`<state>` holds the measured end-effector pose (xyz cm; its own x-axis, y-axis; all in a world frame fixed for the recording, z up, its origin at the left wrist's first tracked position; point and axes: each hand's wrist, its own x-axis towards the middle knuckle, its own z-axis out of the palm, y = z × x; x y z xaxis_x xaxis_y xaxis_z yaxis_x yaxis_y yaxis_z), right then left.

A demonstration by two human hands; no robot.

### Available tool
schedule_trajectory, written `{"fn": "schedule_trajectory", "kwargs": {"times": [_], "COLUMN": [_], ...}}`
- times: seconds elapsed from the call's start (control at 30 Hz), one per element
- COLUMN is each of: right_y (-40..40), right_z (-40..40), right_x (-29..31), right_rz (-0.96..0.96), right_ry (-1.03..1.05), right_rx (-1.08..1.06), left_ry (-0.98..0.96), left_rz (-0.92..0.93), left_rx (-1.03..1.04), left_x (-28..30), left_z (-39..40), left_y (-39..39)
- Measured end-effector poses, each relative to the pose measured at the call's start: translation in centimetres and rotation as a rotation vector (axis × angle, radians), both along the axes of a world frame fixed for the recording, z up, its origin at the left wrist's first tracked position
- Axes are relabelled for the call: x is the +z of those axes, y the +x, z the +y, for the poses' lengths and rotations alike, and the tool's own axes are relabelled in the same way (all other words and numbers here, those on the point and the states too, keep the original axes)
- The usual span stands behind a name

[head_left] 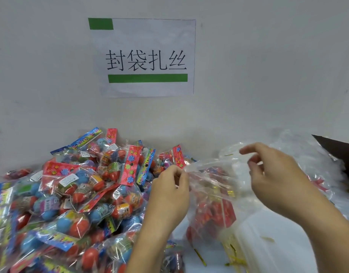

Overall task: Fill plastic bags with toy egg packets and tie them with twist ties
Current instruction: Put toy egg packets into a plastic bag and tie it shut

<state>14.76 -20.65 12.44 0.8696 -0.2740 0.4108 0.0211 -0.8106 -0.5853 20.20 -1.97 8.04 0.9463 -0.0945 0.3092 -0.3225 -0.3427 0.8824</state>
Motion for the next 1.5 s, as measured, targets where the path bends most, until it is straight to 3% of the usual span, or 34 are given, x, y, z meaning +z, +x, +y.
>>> {"fn": "schedule_trajectory", "kwargs": {"times": [0.07,0.2,0.27,0.37,0.43,0.6,0.63,0.73,0.8,0.9,1.07,1.17,1.3,1.43,1.5], "right_y": [0.2,0.3,0.1,-0.4,0.0,2.1,2.0,1.6,1.3,1.8,2.5,2.5,2.5,2.9,2.9], "right_z": [-1.3,-2.9,-3.3,-2.4,-1.4,0.0,0.1,0.0,0.2,1.0,1.4,1.0,1.3,1.0,0.9], "right_x": [-0.6,-0.9,-1.4,-2.4,-2.9,-3.9,-3.9,-3.7,-3.9,-4.5,-4.7,-4.0,-4.2,-4.3,-4.6], "right_rz": [0.067,-0.018,0.169,0.619,0.596,0.424,0.429,0.553,0.62,0.564,0.395,0.219,0.214,0.103,0.189], "right_ry": [0.055,0.087,0.061,-0.021,0.01,0.133,0.141,0.122,0.116,0.191,0.208,0.323,0.35,0.426,0.421], "right_rx": [-0.062,-0.158,-0.063,0.216,0.314,0.148,0.151,0.253,0.321,0.292,0.183,0.102,0.098,0.069,0.072], "left_ry": [-0.018,-0.02,-0.017,-0.106,-0.244,-0.532,-0.446,0.295,0.541,0.505,0.254,0.014,0.212,0.152,0.228], "left_rz": [-0.001,-0.025,-0.03,0.015,0.095,0.434,0.417,0.207,0.154,0.086,-0.041,-0.133,-0.109,-0.171,-0.101], "left_rx": [0.011,0.056,0.071,0.069,0.027,-0.259,-0.295,-0.361,-0.356,-0.188,0.058,0.224,0.134,0.147,0.074], "left_x": [-0.1,-0.4,-0.6,-1.2,-1.4,-0.6,-0.8,-2.0,-2.9,-3.3,-2.6,-1.9,-1.9,-1.5,-1.5], "left_z": [0.0,0.2,0.4,0.5,0.3,0.2,0.9,2.7,2.7,1.2,0.3,0.4,0.5,1.2,1.3], "left_y": [0.2,0.5,0.7,1.1,1.2,1.0,1.1,1.3,1.3,1.3,1.4,1.1,0.9,1.3,1.3]}}
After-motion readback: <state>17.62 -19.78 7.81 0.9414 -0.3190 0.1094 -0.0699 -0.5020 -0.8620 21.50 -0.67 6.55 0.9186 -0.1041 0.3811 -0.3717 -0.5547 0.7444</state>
